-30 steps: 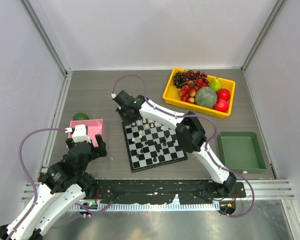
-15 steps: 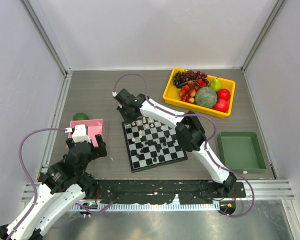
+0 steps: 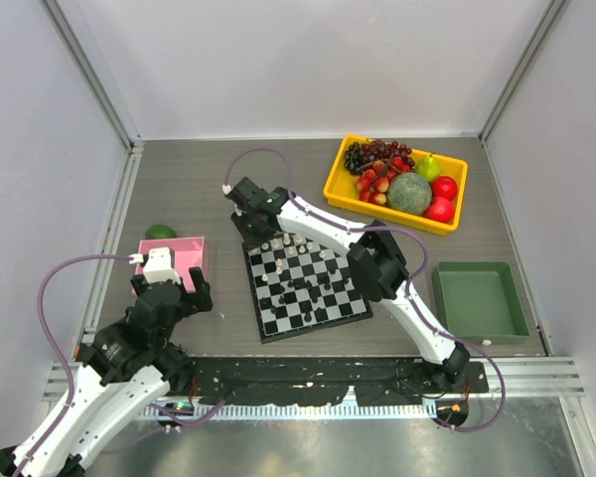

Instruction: Set up the chess pieces on the board

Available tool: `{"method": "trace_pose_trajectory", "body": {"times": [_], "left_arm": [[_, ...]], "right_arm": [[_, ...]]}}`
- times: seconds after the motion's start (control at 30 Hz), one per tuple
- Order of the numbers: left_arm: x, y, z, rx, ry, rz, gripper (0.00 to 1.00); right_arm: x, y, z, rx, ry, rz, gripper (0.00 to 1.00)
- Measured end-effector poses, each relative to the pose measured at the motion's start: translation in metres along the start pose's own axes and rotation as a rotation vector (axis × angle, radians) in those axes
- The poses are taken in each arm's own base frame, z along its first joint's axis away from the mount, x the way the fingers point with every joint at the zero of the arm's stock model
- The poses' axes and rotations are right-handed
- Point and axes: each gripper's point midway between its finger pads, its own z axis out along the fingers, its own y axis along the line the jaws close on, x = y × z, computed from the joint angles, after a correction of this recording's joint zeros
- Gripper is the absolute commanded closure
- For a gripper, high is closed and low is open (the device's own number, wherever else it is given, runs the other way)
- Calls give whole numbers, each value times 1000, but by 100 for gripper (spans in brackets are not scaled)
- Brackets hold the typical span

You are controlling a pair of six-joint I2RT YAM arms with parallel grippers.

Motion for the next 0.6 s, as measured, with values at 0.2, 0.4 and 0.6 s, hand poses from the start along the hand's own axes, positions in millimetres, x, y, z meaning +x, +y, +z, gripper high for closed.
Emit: {"method": "trace_pose_trajectory", "body": {"times": [0.2,0.4,0.6], "left_arm": [[0,0,0,0,0,0,1],[0,0,0,-1,-1,0,1],[0,1,0,-4,-2,0,1]], "right_arm": [[-5,4,-4,-16,-9,-4,61],[-26,9,-22,-30,-69,-17,55],[-41,-4,-74,27,-154,-17,54]]}}
